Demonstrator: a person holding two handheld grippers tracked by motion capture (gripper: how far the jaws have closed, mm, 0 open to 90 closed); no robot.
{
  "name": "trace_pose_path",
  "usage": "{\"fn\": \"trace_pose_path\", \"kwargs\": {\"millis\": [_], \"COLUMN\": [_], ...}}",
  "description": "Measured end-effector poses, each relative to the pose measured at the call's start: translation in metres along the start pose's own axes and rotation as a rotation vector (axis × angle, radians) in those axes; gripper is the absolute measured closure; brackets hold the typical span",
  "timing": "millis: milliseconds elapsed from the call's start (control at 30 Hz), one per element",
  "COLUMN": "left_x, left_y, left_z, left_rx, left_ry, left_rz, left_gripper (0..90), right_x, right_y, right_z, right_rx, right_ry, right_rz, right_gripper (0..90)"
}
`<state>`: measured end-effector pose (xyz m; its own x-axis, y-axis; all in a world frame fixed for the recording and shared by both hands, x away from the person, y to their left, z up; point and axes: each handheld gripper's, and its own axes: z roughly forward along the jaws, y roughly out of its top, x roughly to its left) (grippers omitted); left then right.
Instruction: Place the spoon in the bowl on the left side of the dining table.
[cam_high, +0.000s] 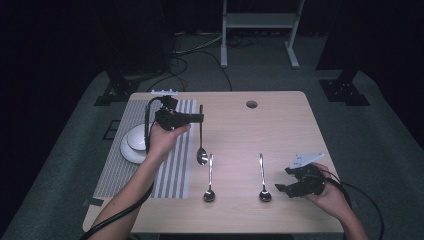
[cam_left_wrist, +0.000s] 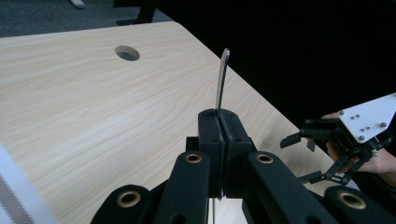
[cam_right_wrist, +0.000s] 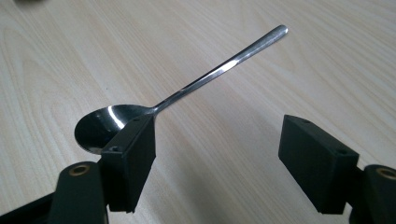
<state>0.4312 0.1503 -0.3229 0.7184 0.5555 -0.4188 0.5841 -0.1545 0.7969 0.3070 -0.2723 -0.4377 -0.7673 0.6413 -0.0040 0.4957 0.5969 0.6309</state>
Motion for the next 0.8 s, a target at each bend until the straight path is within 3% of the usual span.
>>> {"fn": "trace_pose_path", "kwargs": {"millis": [800], "left_x": [0.027], "left_y": [0.010], "left_z": [-0.044], "left_rx": [-0.062], "left_ry": [0.108], "left_rz": [-0.041], "left_gripper": [89.3], "right_x": [-0.004], "right_y": [-0.006], "right_z": [-0.008], "right_rx": [-0.013], "right_ry": [-0.015], "right_rz": [0.017], "right_gripper": [26.1]}}
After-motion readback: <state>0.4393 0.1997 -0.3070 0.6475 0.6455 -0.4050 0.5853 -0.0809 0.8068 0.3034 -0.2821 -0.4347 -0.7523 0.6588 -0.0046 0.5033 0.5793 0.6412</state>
